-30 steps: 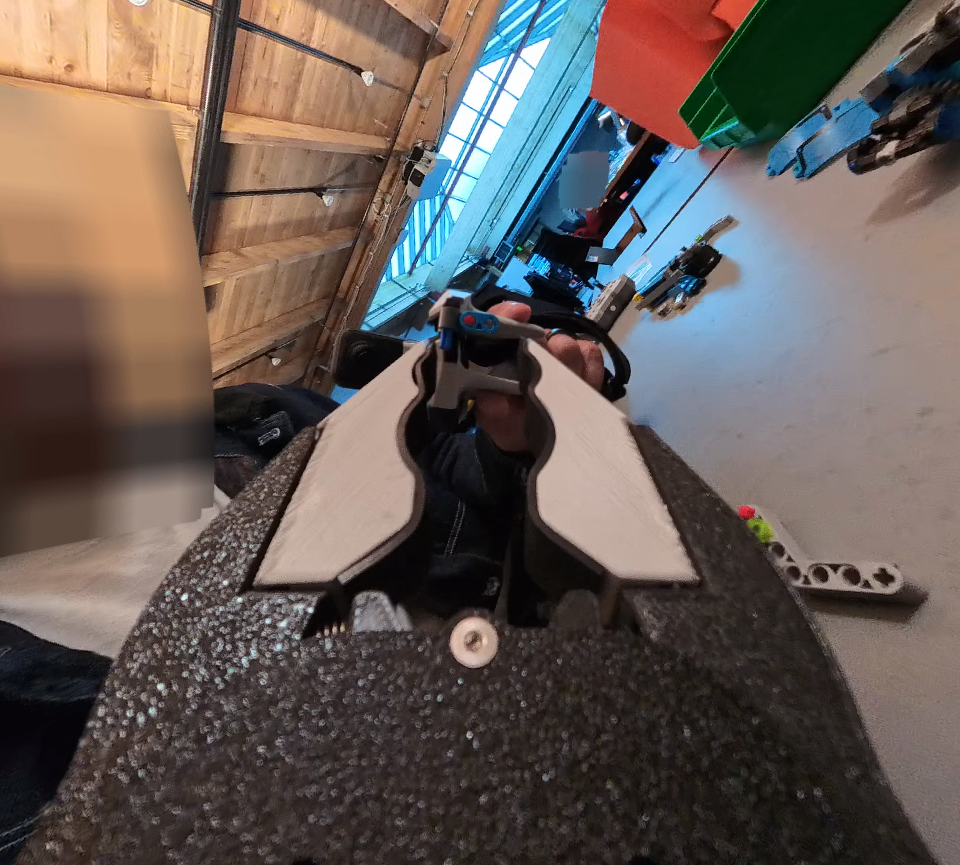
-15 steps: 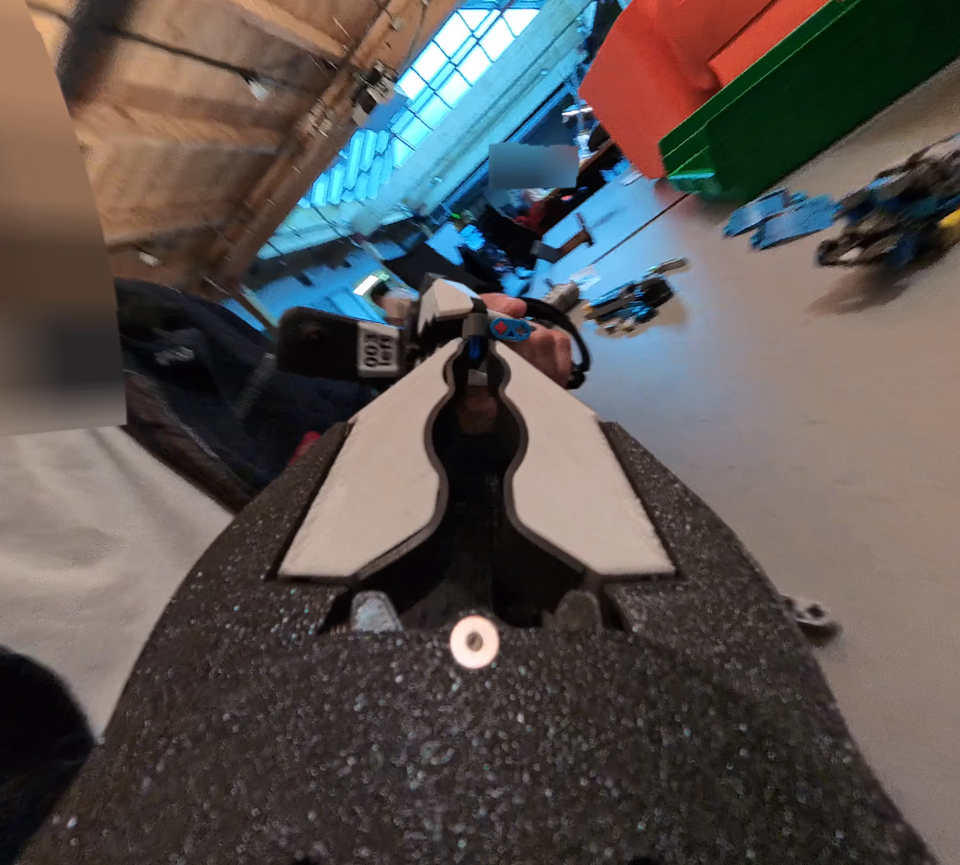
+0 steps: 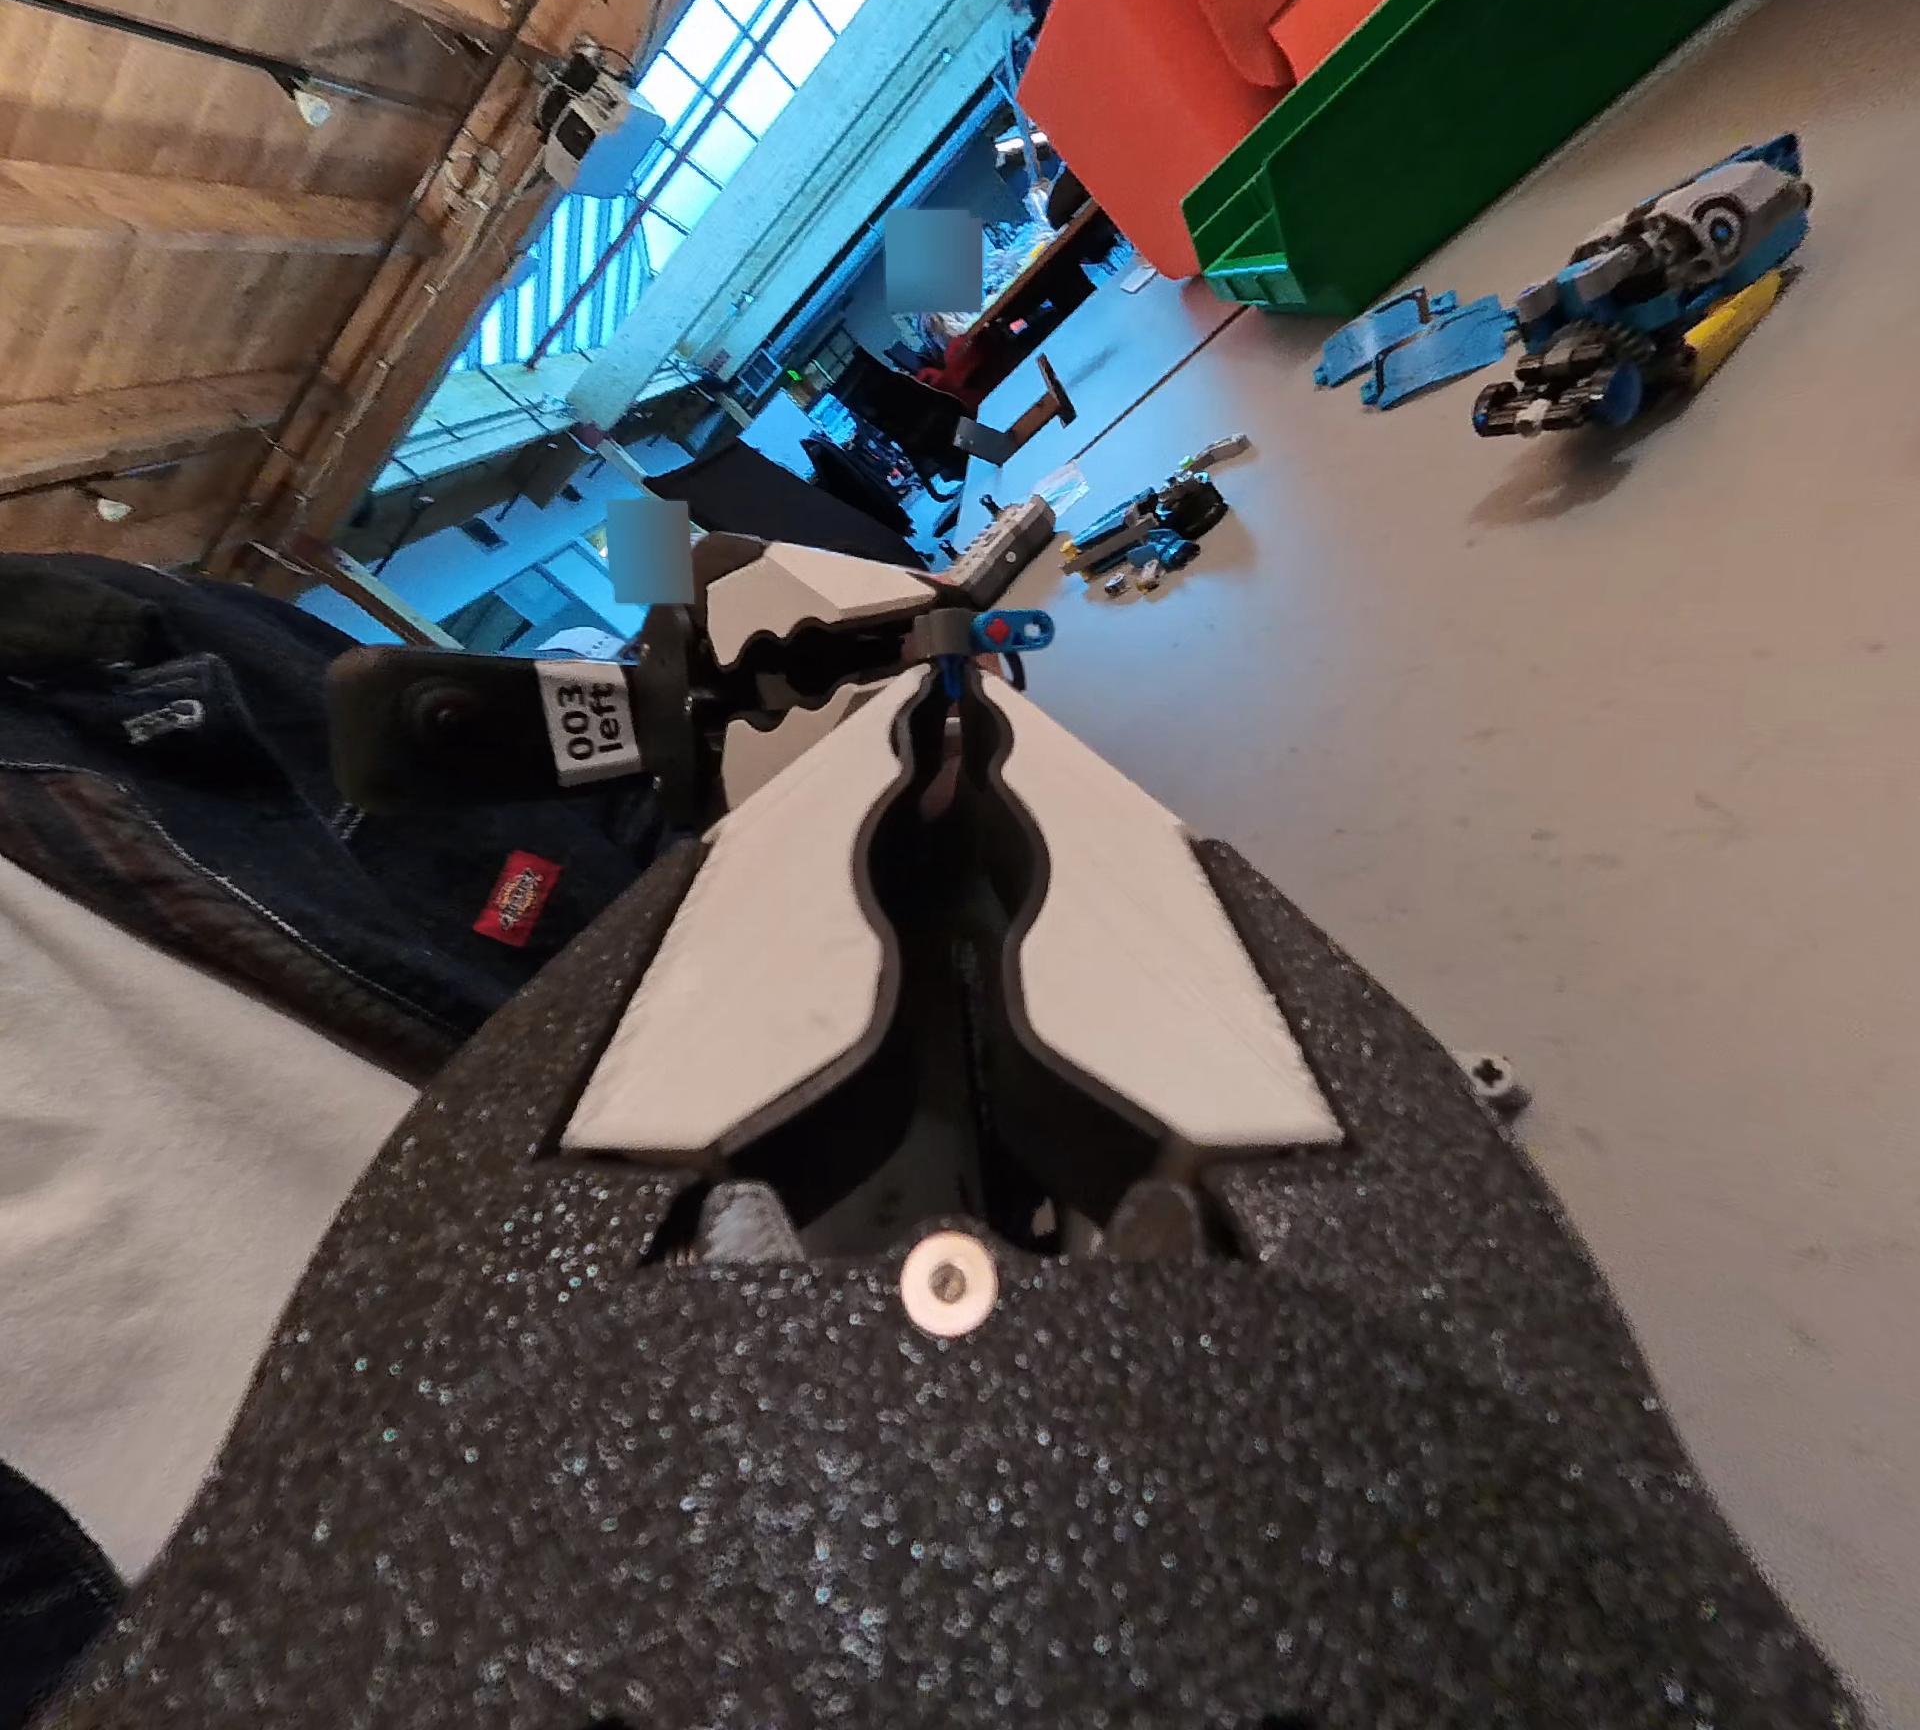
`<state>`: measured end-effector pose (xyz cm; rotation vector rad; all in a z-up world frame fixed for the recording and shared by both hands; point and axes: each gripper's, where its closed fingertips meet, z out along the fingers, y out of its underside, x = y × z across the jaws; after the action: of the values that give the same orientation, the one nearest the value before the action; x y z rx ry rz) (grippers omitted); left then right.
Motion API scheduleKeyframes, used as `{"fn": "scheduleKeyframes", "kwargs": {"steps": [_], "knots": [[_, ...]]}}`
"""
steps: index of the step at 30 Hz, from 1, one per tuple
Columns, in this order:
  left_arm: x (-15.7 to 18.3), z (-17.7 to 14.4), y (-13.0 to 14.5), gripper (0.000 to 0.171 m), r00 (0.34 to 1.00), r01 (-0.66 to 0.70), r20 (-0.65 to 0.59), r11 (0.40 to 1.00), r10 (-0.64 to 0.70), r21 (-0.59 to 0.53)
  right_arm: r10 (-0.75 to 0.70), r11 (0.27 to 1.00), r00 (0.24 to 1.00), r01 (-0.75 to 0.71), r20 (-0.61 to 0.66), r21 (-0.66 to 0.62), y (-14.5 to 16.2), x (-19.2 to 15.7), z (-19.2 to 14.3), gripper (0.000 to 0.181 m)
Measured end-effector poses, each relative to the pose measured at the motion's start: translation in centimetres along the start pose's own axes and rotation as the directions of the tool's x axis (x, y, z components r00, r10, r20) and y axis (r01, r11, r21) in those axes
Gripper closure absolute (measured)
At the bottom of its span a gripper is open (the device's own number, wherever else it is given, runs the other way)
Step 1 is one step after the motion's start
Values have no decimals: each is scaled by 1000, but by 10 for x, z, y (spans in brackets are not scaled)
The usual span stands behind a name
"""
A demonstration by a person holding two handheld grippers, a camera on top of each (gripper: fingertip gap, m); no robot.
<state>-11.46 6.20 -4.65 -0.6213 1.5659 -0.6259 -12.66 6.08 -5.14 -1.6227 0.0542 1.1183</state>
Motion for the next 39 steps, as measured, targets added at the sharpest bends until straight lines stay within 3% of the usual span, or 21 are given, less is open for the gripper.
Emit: {"fn": "scheduleKeyframes", "kwargs": {"steps": [9,11,12,14,20,23,25,26,27,28,29,30,33,36,39], "knots": [[-3,2,5,165,999,34,15,999,-34,-37,29,1000,1000,-29,3,-5,0,4,4,179],[-64,-12,21,166,949,135,294,990,-117,-44,-34,964,992,1,-118,-266,47,21,9,181],[-85,-17,39,167,914,291,304,957,-270,-23,-92,950,994,69,-64,-305,53,10,17,180],[-103,-25,62,167,867,421,294,907,-402,0,-33,976,997,17,-71,-215,37,11,13,181],[-53,-3,40,165,959,269,103,962,-264,-39,-52,979,994,32,-98,-200,34,16,14,180],[-36,-6,17,165,952,306,-42,949,-304,71,-122,985,971,92,-207,-144,16,28,2,180],[-31,-8,11,165,919,387,-121,917,-375,99,-265,962,878,212,-398,-171,-4,49,-28,180],[-28,-7,12,165,895,434,-158,896,-418,90,-353,935,745,254,-565,-249,-15,73,-62,179],[-26,-6,14,165,864,485,-194,871,-465,74,-432,902,548,259,-716,-346,-28,96,-109,179],[-24,-4,16,165,833,530,-220,846,-508,55,-460,887,349,228,-816,-402,-40,111,-160,179],[-24,-3,18,165,811,559,-230,828,-537,40,-448,892,215,178,-868,-417,-48,117,-202,179],[-24,-2,20,165,800,575,-232,818,-554,29,-438,898,162,130,-884,-421,-49,118,-230,179],[-21,1,24,165,791,581,-239,814,-563,3,-384,923,112,24,-916,-384,-41,121,-274,179],[-21,2,26,165,798,572,-227,820,-558,-4,-345,938,129,16,-930,-346,-36,124,-285,178],[-23,4,33,165,772,606,-220,795,-597,-30,-347,937,78,-5,-935,-348,-37,123,-303,163]]}}
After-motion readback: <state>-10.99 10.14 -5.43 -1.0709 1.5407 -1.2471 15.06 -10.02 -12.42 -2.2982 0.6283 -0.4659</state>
